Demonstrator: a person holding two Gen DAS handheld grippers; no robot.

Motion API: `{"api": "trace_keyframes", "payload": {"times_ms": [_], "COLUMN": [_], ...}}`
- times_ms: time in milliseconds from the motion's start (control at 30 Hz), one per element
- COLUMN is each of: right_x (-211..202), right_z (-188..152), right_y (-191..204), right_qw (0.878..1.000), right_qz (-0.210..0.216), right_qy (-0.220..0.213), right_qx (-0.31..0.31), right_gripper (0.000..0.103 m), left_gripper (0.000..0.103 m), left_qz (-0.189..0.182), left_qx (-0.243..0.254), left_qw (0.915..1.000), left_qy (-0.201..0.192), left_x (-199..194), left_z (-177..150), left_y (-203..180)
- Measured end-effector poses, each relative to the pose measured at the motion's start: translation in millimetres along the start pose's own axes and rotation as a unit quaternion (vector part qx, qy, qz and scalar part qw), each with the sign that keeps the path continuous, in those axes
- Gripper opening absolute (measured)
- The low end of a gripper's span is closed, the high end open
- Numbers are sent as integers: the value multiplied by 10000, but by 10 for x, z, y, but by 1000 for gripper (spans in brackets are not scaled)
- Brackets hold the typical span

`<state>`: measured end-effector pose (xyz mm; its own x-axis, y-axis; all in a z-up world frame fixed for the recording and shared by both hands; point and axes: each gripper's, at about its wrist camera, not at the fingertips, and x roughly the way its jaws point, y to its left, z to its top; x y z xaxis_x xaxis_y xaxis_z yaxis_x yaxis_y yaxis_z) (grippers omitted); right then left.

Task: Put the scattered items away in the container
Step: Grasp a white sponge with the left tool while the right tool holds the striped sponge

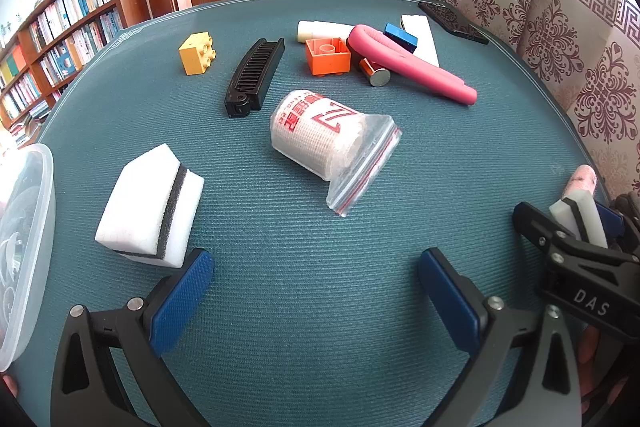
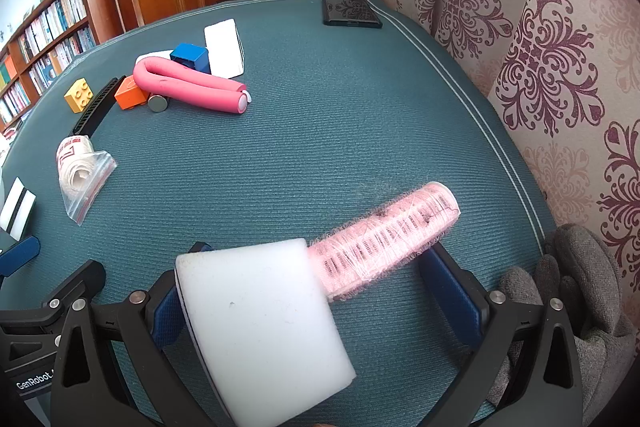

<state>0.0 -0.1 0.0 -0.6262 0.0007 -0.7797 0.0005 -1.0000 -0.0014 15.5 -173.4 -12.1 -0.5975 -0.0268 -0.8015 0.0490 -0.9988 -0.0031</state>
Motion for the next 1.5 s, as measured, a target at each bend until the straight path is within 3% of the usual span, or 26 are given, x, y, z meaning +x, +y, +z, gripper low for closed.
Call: {"api": "trace_keyframes", "payload": {"times_ms": [833,1500], "right_x": [-4,-76], "right_z": [1,-55], "right_y": [-14,2], "right_qw": [10000,9988], "right_qz": [53,287], "right_qy": [-3,159], "right_qx": [20,-358], "right_gripper": [103,103], "left_gripper": [103,103], "left_qz": [2,-146], "left_qx": [1,30], "left_qw": [10000,9999], "left_qy": [2,-7], "left_x": [0,-47], "left_z": [0,-40], "left_y": [-3,35]}}
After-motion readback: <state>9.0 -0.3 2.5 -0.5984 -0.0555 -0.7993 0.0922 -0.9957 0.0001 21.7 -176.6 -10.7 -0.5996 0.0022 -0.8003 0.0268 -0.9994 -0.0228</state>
